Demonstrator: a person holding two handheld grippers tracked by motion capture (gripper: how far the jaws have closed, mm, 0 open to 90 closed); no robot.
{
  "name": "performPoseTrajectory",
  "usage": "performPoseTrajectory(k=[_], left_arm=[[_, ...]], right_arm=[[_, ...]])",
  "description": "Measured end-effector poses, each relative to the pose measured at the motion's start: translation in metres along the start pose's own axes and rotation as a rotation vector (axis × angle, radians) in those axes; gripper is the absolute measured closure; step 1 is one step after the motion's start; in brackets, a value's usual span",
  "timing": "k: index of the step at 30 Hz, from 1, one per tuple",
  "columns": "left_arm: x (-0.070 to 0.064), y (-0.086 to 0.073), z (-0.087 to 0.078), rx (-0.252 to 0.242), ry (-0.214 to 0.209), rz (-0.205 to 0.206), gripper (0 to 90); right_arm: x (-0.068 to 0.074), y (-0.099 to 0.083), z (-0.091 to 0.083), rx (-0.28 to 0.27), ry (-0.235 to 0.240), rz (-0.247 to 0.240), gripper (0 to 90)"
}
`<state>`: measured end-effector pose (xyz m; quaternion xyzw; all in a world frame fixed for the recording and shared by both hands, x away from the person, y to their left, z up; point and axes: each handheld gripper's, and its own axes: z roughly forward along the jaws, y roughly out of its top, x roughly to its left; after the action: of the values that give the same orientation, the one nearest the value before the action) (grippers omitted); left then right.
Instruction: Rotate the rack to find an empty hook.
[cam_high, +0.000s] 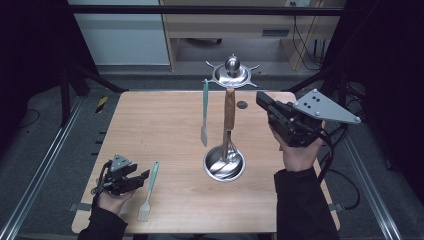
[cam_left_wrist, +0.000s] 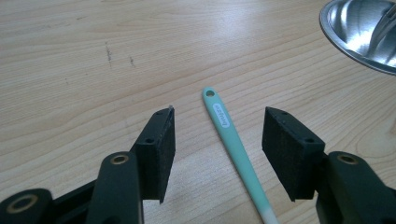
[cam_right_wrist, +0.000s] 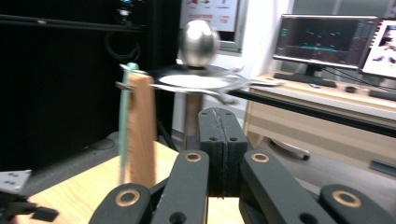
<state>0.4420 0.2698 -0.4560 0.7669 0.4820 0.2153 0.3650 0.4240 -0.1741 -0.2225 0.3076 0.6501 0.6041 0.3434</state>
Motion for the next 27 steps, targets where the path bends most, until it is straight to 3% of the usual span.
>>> performPoseTrajectory(k=[10, 17, 27], left_arm=[[0.0, 0.0, 0.0, 0.001, -0.004, -0.002, 43.9], [0.0, 0.0, 0.0, 0.002, -0.006, -0.002, 43.9], [-0.001, 0.0, 0.001, 0.012, -0.006, 0.001, 43.7]], right_arm=[[-0.014, 0.003, 0.01, 0.004, -0.061, 0.006, 90.0], [-0.011, 0.007, 0.012, 0.001, -0.054, -0.008, 90.0], [0.0, 0.008, 0.008, -0.009, 0.001, -0.027, 90.0]])
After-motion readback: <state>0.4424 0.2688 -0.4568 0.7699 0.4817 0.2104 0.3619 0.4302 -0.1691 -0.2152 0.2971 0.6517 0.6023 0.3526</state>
